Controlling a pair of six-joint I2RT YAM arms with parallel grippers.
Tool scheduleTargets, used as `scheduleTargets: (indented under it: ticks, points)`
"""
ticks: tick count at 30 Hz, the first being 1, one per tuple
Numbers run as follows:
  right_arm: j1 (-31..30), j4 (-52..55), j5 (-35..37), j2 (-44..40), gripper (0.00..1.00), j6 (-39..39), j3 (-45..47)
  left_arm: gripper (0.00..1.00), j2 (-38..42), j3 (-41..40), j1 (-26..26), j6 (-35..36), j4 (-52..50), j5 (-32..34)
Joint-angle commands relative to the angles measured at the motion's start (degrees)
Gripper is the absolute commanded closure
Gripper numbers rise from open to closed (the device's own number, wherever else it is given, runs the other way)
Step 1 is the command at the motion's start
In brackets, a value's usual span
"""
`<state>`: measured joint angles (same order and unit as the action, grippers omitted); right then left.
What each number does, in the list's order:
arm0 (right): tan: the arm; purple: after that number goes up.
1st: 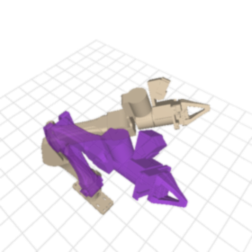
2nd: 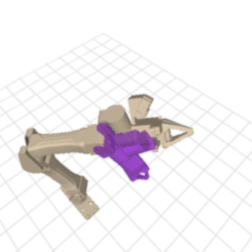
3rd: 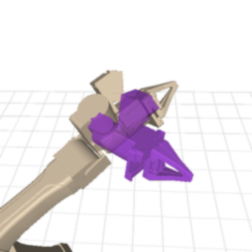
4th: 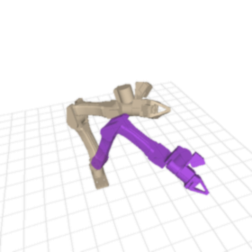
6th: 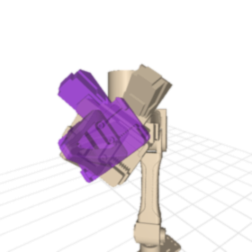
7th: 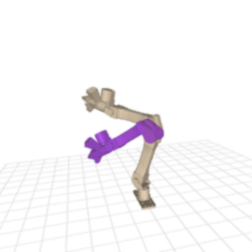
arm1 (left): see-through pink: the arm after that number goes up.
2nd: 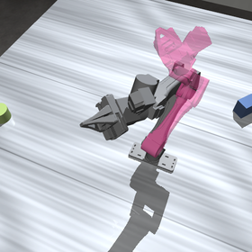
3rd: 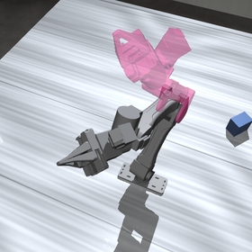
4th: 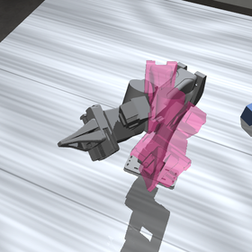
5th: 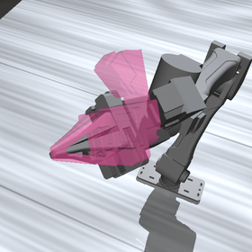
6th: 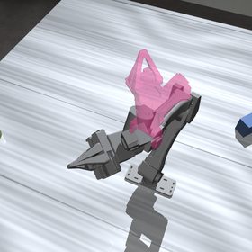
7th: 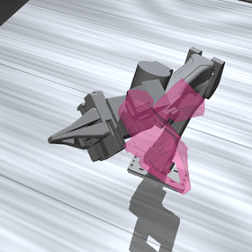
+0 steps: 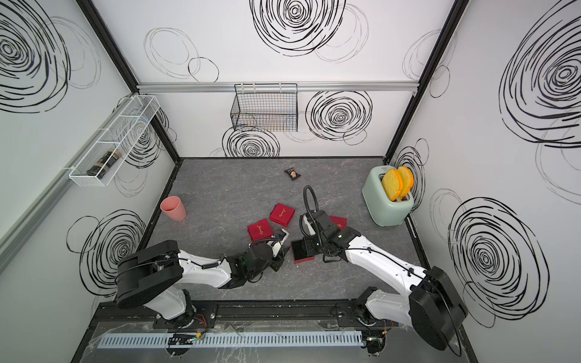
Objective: Take the necklace out of the lift-off lid jewelry box
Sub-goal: Place the inner lining in the jewelry box.
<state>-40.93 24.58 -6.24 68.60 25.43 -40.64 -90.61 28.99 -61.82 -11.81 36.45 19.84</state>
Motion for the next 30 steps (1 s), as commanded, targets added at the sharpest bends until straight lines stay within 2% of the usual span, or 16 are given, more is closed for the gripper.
scheduleTargets:
  ticks: [1,13,30]
  points:
    - [-0.6,-4.72,-1.03,1.9,0.66,0.06,-1.54,0.58,2.63,-1.18,0.21,-0.59,-0.55,2.47]
    - [-1.52,-12.19,-0.93,8.52,0.67,0.95,0.66,0.51,10.96,-3.32,0.65,0.06,-6.92,4.48]
    - [-3.3,-16.04,4.52,14.84,0.68,2.79,4.26,0.5,20.22,-5.92,1.97,1.44,-10.98,5.56]
